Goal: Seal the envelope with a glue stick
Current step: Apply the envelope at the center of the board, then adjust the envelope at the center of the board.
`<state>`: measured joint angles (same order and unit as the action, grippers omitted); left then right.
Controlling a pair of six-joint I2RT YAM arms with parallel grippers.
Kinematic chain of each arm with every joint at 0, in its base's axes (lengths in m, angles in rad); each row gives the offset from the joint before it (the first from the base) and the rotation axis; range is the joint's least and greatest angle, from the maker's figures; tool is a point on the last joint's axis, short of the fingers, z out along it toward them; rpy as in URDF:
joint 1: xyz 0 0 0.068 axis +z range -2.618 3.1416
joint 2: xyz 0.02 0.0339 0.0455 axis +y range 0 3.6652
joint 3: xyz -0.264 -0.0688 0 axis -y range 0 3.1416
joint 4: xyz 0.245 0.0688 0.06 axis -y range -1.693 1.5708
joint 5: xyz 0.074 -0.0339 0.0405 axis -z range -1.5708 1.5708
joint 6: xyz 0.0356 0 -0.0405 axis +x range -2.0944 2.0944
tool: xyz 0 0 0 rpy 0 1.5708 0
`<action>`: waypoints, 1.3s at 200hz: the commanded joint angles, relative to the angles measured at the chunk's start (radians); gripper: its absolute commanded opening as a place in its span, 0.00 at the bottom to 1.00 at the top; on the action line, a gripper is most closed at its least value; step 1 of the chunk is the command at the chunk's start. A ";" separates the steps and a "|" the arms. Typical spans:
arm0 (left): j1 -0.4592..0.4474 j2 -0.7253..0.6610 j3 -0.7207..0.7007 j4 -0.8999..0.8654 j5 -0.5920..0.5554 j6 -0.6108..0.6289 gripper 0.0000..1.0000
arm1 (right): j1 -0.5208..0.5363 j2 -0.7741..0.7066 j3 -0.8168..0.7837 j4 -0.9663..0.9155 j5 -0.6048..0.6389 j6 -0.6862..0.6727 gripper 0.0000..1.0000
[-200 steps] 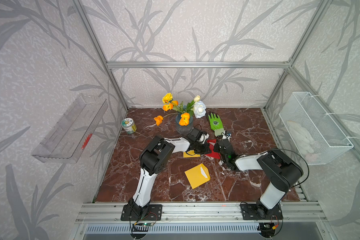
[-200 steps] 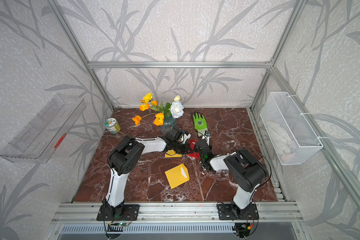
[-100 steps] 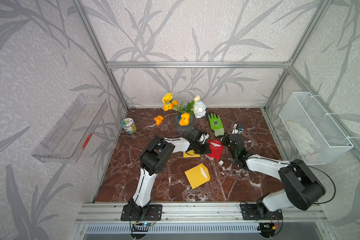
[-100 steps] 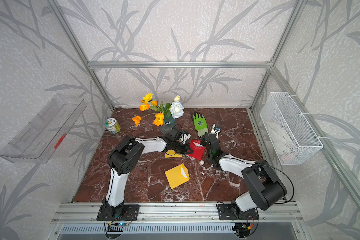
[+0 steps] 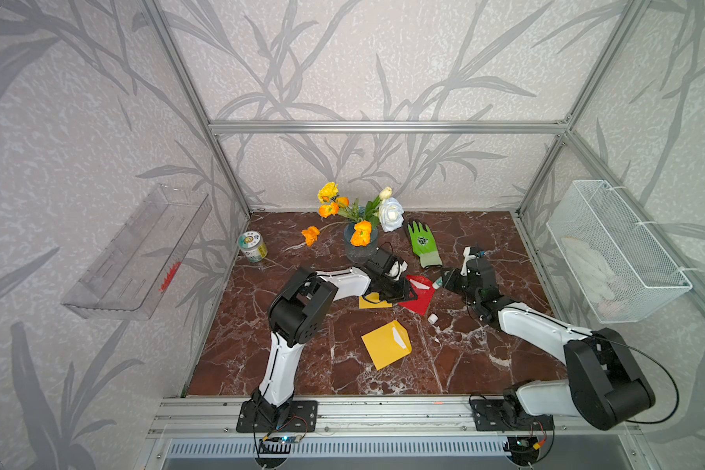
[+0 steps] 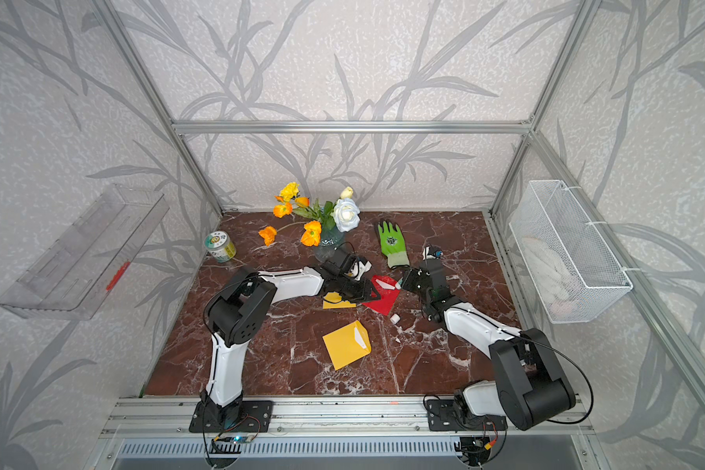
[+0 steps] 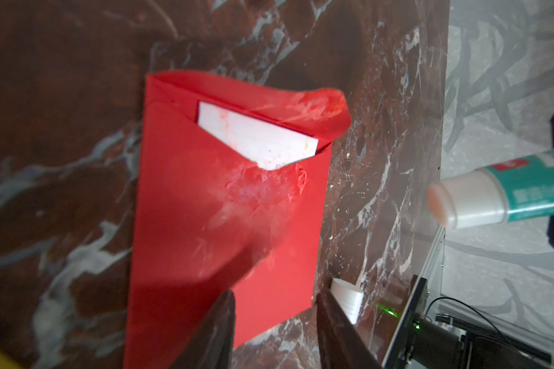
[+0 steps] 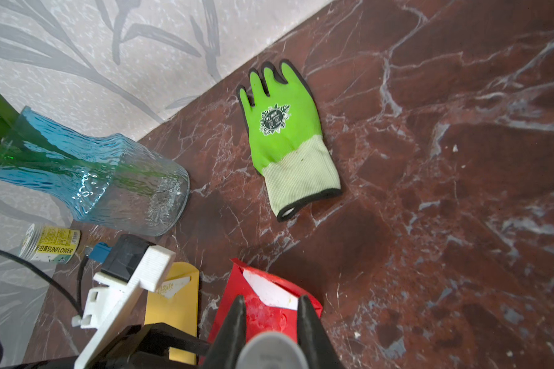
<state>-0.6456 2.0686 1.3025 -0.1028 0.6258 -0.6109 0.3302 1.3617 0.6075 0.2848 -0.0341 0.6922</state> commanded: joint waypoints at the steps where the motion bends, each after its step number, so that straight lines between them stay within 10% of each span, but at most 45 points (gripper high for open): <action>1: 0.005 -0.070 0.012 -0.049 -0.011 -0.009 0.48 | -0.002 -0.054 -0.012 -0.026 -0.076 0.020 0.00; 139: 0.051 -0.090 0.143 -0.150 0.093 0.194 0.62 | -0.078 -0.057 0.068 -0.182 -0.328 -0.020 0.00; 260: 0.053 0.132 0.556 -0.528 -0.036 0.883 0.66 | -0.172 -0.083 0.052 -0.352 -0.679 -0.088 0.00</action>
<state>-0.5934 2.1368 1.7721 -0.5377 0.6277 0.0940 0.1665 1.3277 0.6853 -0.0383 -0.6308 0.6258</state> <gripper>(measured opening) 0.662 0.259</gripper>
